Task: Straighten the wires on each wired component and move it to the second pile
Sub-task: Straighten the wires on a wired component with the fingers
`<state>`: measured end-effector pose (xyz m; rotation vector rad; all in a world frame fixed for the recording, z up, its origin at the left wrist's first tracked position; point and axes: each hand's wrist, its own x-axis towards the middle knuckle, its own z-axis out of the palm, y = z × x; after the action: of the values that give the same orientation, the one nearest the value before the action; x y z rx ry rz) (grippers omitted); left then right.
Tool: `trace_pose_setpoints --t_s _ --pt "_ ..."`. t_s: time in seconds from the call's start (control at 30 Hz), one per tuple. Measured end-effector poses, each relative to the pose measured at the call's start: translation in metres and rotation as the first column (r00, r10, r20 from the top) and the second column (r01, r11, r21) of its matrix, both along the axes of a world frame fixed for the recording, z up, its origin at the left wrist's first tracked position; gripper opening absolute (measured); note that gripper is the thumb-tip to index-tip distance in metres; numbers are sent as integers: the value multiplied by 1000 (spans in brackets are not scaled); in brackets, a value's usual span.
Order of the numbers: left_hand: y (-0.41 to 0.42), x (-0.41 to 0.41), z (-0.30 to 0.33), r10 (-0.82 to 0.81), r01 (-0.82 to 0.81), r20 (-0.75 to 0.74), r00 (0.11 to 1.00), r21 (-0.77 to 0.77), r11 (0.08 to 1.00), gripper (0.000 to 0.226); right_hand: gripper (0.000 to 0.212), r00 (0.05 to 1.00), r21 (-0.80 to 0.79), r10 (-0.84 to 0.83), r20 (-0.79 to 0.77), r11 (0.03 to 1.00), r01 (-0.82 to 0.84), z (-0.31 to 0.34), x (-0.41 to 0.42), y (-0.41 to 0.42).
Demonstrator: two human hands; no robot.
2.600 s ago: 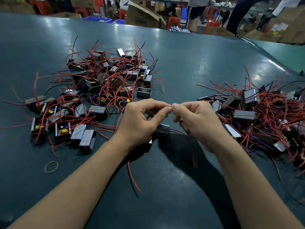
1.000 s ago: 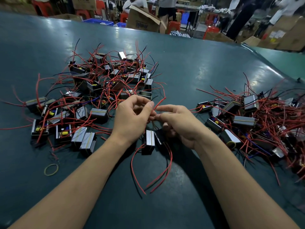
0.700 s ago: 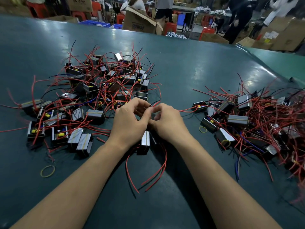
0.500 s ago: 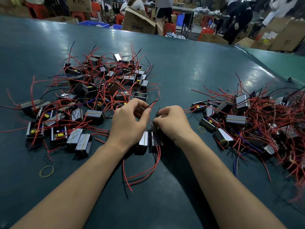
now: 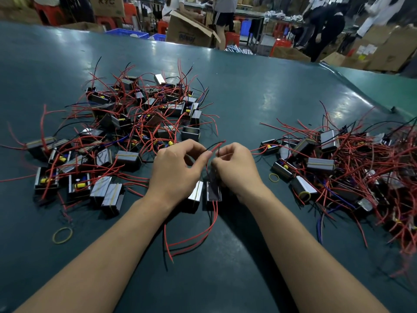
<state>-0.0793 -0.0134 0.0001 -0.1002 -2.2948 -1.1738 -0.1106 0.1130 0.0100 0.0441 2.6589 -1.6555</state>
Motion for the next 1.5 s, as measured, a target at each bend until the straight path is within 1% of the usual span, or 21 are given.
trace_pose_setpoints --t_s 0.07,0.17,0.3,0.4,0.47,0.53,0.63,0.73,0.8,0.9,0.97,1.0,1.1,1.23,1.43,1.5 --pt "-1 0 1 6 -7 -27 1000 -24 1000 5 13 1000 -147 -27 4 989 27 -1 2 4" --pt "-2 -1 0 11 -14 -64 998 -44 999 5 14 999 -359 -6 32 933 17 -1 9 8" --pt "-2 -2 -2 -6 3 -63 998 -42 999 6 19 995 -497 -13 101 866 62 2 14 10" --pt "-2 -2 -2 -19 16 -69 997 -41 999 12 13 997 -570 -34 64 819 64 6 16 10" --pt "-2 -1 0 -47 44 -94 994 -30 999 13 8 1000 -573 -8 -23 819 -6 7 19 10" --pt "-1 1 1 -83 80 -135 987 -26 996 12 7 996 -555 31 -87 828 -74 8 21 10" --pt "0 2 3 -105 103 -163 981 -22 994 12 6 993 -566 53 -108 818 -105 12 22 12" --pt "0 3 4 -116 113 -156 981 -26 993 15 7 987 -571 119 -111 805 -161 14 24 15" --pt "0 4 4 -123 125 -137 983 13 992 17 12 981 -586 157 -110 787 -192 15 25 17" --pt "2 6 5 -170 179 -74 983 127 976 21 15 973 -577 171 -156 783 -230 17 25 20" --pt "3 7 7 -215 224 -68 974 186 957 21 15 967 -574 179 -182 779 -252 17 24 21" --pt "3 7 8 -230 240 -73 970 193 951 21 14 967 -574 177 -184 779 -252 17 24 22" --pt "3 5 8 -218 228 -94 971 103 968 18 8 978 -559 151 -147 803 -208 17 24 22" --pt "1 2 4 -175 181 -87 981 66 981 13 15 987 -427 96 -127 893 -141 16 23 26" --pt "1 2 2 -151 156 -89 984 52 986 8 14 980 -399 177 -88 895 -198 21 21 35" --pt "1 2 1 -149 155 -93 984 62 986 8 12 973 -374 208 -102 898 -232 23 22 38"
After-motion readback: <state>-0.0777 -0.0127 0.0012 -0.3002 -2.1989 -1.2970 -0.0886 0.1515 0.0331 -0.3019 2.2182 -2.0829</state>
